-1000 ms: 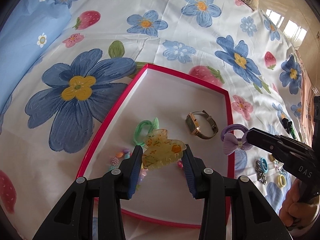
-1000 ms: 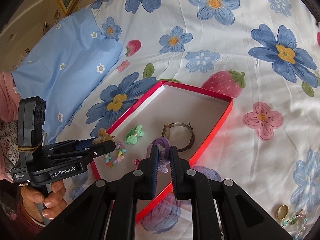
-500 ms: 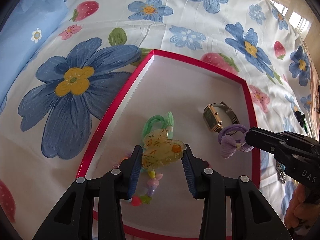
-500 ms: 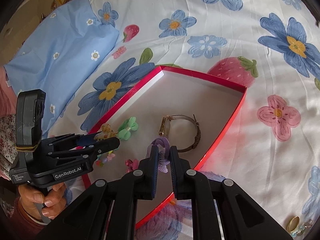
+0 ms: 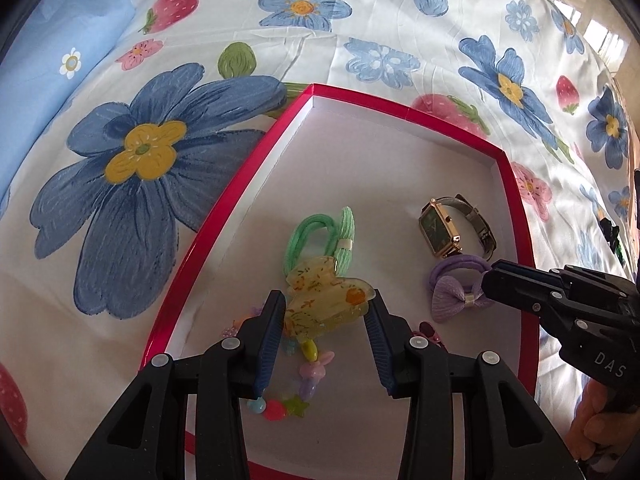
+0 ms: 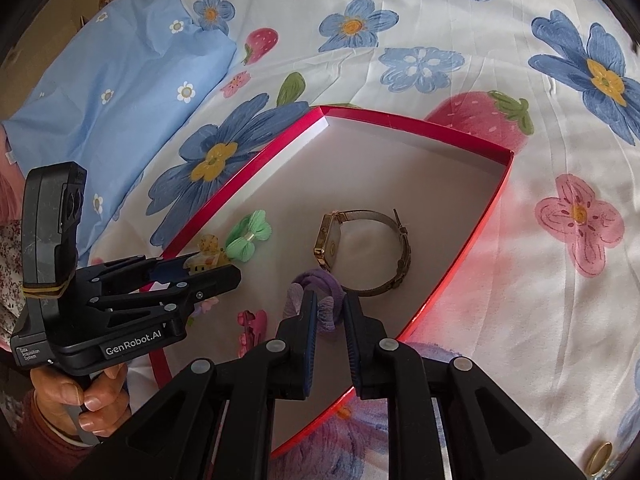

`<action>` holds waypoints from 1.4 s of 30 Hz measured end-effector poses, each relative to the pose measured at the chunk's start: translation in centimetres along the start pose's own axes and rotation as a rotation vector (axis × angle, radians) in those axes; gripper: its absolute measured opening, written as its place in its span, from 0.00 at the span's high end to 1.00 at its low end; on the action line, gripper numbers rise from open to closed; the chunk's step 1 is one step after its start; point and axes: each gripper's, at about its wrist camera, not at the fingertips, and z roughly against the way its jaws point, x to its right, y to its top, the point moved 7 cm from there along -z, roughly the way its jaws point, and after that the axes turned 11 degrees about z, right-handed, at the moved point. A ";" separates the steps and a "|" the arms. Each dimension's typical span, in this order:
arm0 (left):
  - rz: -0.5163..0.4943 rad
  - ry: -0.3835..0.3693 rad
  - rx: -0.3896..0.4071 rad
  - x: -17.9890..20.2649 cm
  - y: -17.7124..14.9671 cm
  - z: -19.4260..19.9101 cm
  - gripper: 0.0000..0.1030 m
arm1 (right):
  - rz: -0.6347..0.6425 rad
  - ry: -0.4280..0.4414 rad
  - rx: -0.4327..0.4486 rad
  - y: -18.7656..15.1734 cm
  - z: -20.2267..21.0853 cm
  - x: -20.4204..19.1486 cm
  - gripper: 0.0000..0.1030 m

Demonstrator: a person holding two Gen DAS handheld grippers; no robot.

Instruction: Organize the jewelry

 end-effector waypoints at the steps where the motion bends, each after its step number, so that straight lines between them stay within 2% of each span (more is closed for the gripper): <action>1: 0.002 0.001 0.000 0.0 0.0 0.0 0.61 | -0.001 0.001 0.000 0.0 0.0 0.0 0.84; 16: 0.010 0.002 0.008 0.0 -0.1 0.5 0.53 | -0.016 0.021 0.018 0.2 0.6 -0.2 0.74; 21: 0.015 0.001 0.031 -0.1 0.0 1.9 0.47 | -0.029 0.015 0.045 0.3 1.8 0.1 0.66; 25: 0.035 -0.002 0.059 -0.1 -0.2 3.3 0.46 | -0.042 0.016 0.073 0.2 3.2 0.5 0.65; 28: 0.069 -0.015 0.089 -0.1 -0.5 4.6 0.37 | -0.059 0.014 0.096 -0.1 4.4 0.8 0.55; 37: 0.072 -0.050 0.127 2.0 -2.9 8.4 0.37 | -0.114 -0.010 0.157 -2.1 9.1 2.1 0.53; 42: 0.034 -0.068 0.129 3.6 -4.0 9.8 0.36 | -0.149 -0.043 0.188 -3.7 12.0 3.5 0.53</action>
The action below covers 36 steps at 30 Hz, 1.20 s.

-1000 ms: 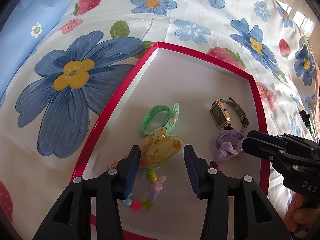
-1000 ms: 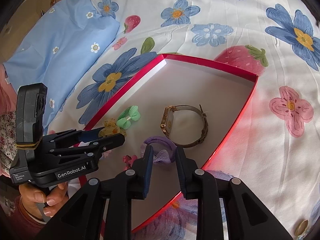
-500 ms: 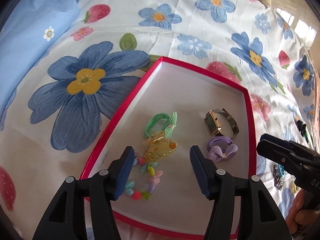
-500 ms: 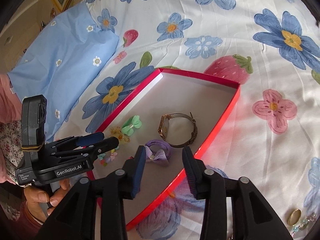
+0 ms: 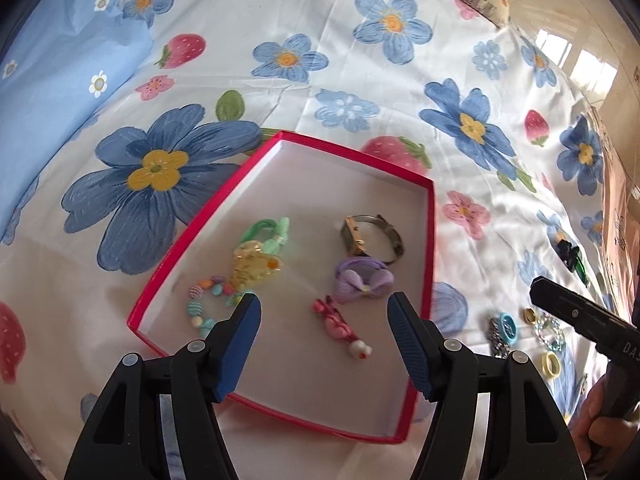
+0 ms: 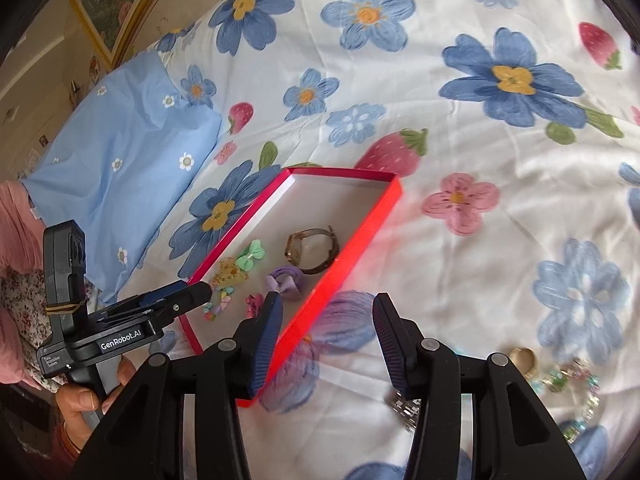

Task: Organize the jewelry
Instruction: 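Move the left tool to the blue hair tie and silver chain and grasp them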

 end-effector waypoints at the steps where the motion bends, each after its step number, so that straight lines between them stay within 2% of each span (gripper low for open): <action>1: -0.007 -0.009 -0.004 0.4 -0.3 0.2 0.36 | -0.006 -0.007 0.006 -0.2 0.6 0.3 0.53; 10: -0.093 -0.048 -0.024 4.3 -1.6 1.3 0.36 | -0.063 -0.079 0.064 -1.7 5.8 3.8 0.51; 20: -0.161 -0.073 -0.052 7.9 -2.7 0.9 0.36 | -0.123 -0.173 0.080 -4.6 9.9 8.4 0.51; 28: -0.211 -0.085 -0.085 10.4 -3.7 -0.3 0.36 | -0.192 -0.229 0.065 -7.4 11.6 11.8 0.51; 36: -0.245 -0.097 -0.130 12.2 -5.2 -2.1 0.36 | -0.190 -0.251 0.043 -8.5 11.6 12.6 0.51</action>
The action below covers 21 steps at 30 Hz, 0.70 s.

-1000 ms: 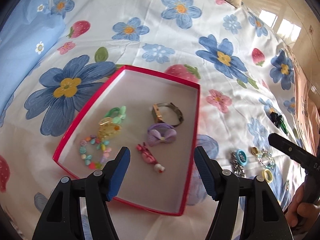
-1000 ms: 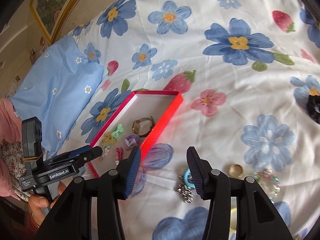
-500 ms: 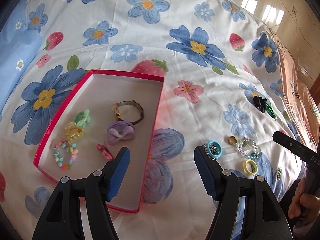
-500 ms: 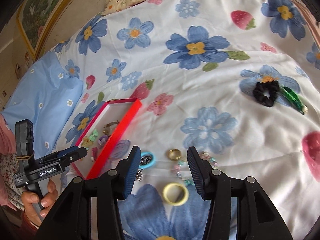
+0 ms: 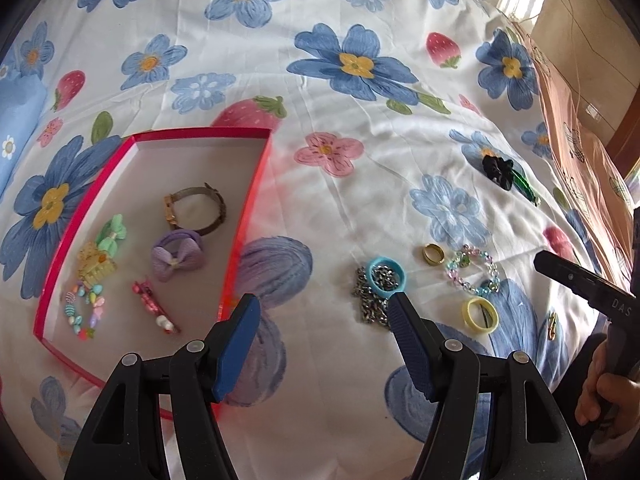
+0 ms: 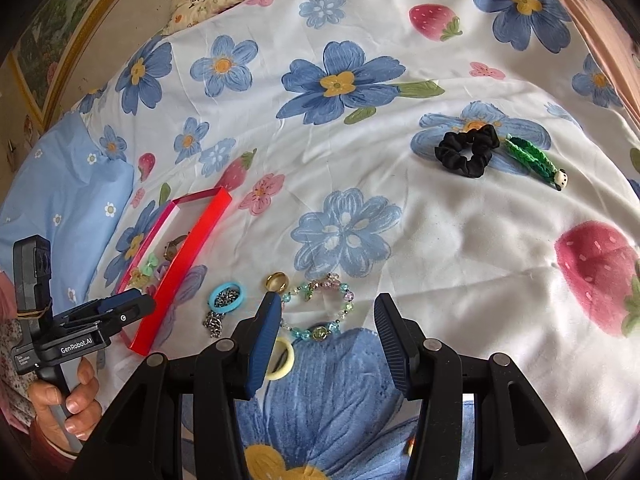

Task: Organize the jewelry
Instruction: 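Move the left tool to the blue hair tie and silver chain and grasp them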

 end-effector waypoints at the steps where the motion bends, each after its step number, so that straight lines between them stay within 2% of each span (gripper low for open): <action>1: -0.005 -0.002 -0.008 0.2 -0.1 -0.3 0.36 | 0.002 0.002 -0.002 0.0 -0.1 0.0 0.51; 17: -0.063 -0.004 -0.095 2.2 -1.1 -5.3 0.36 | 0.033 0.001 -0.064 -0.9 -2.7 0.0 0.51; 21: -0.072 -0.007 -0.094 2.8 -0.6 -5.9 0.36 | 0.040 -0.002 -0.071 -0.9 -3.3 0.1 0.51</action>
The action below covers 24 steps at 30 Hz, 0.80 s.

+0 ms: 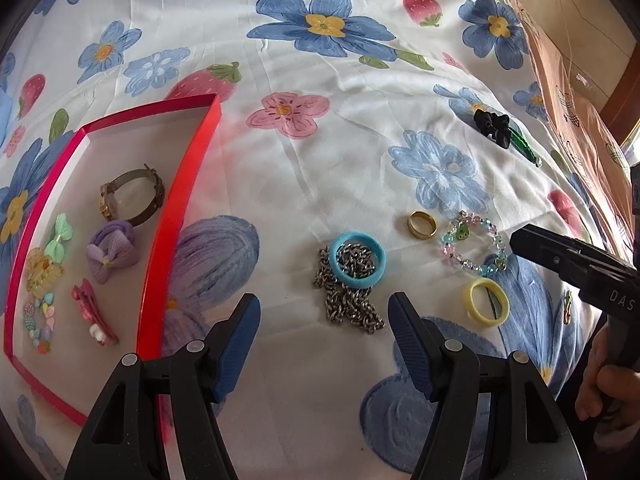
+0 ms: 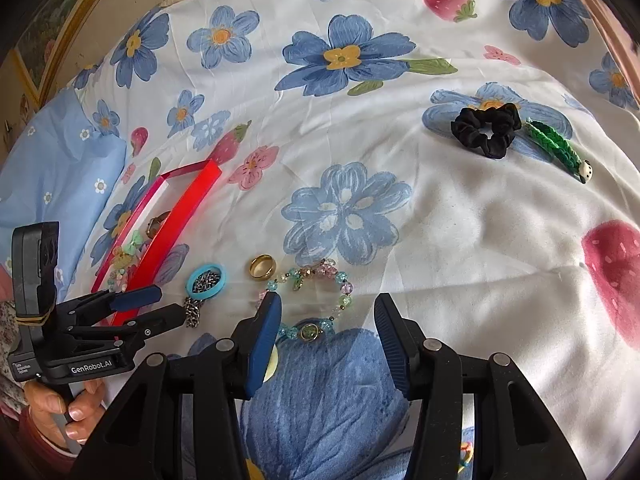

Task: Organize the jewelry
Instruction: 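Move the left tool to the blue hair tie and silver chain and grasp them, then grasp the beaded bracelet with the right tool while the left tool lifts the blue hair tie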

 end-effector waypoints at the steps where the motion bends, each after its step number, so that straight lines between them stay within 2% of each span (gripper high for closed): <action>1: -0.006 -0.002 0.006 0.2 0.2 -0.1 0.37 | 0.000 0.000 -0.001 0.0 -0.1 0.1 0.51; 7: -0.049 0.003 0.020 1.3 1.2 -1.3 0.40 | 0.011 -0.017 -0.024 0.1 -1.4 0.4 0.52; 9: -0.066 0.004 0.008 1.6 1.2 -2.1 0.45 | 0.023 -0.027 -0.038 0.0 -1.9 0.3 0.54; 10: -0.077 0.005 -0.004 1.8 1.1 -2.7 0.54 | 0.031 -0.033 -0.045 0.0 -2.2 0.2 0.56; 11: -0.085 0.010 -0.009 1.9 1.0 -3.1 0.62 | 0.043 -0.042 -0.054 -0.1 -2.5 0.1 0.60; 13: -0.101 0.015 -0.008 2.2 1.0 -3.5 0.69 | 0.072 -0.068 -0.068 -0.2 -3.0 -0.1 0.66; 14: -0.112 0.015 -0.003 2.4 1.0 -3.5 0.76 | 0.088 -0.084 -0.071 -0.2 -3.1 -0.3 0.71; 15: -0.117 0.013 -0.002 2.5 1.1 -3.5 0.78 | 0.102 -0.098 -0.073 -0.3 -3.1 -0.3 0.81; 17: -0.114 0.009 0.001 2.6 1.2 -3.3 0.84 | 0.111 -0.099 -0.072 -0.3 -3.2 -0.5 0.93; 24: -0.095 -0.027 0.034 1.8 1.5 -0.8 0.89 | 0.078 -0.057 -0.018 0.5 -1.8 -0.7 0.93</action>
